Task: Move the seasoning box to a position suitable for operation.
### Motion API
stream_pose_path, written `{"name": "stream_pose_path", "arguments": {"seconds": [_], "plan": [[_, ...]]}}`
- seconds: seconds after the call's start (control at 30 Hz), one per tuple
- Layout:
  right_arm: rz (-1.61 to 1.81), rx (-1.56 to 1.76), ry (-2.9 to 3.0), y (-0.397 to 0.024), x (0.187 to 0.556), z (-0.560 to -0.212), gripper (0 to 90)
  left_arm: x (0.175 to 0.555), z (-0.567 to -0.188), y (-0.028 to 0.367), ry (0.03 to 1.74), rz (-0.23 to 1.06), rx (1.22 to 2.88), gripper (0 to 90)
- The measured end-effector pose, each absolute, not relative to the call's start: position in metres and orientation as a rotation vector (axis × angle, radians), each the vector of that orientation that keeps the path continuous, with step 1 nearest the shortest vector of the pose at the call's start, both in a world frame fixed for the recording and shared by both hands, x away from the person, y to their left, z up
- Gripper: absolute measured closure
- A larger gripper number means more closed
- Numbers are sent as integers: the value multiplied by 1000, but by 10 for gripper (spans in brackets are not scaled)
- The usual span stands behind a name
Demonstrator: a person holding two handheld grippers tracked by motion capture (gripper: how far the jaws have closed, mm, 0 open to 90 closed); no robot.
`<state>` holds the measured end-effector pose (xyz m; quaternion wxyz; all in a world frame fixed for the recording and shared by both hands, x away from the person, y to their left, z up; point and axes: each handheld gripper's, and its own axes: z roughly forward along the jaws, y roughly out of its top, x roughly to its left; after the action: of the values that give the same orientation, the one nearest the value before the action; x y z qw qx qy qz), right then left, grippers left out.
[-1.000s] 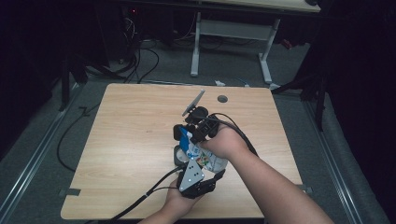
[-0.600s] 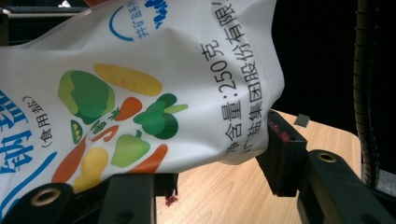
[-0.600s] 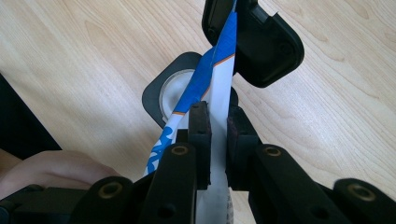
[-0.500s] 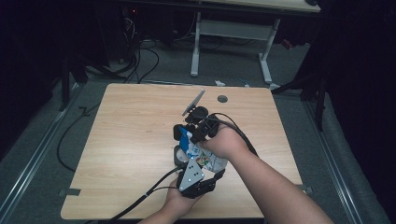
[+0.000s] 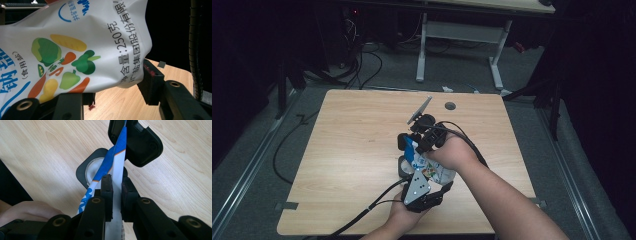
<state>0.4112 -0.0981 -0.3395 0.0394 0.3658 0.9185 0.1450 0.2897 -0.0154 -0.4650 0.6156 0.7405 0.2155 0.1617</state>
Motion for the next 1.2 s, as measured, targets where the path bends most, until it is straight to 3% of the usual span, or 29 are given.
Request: {"name": "stream_pose_path", "arguments": {"seconds": [1.2], "plan": [[439, 1105, 2820, -98, 412, -338, 829, 289, -463, -15, 500, 368, 1696, 542]]}}
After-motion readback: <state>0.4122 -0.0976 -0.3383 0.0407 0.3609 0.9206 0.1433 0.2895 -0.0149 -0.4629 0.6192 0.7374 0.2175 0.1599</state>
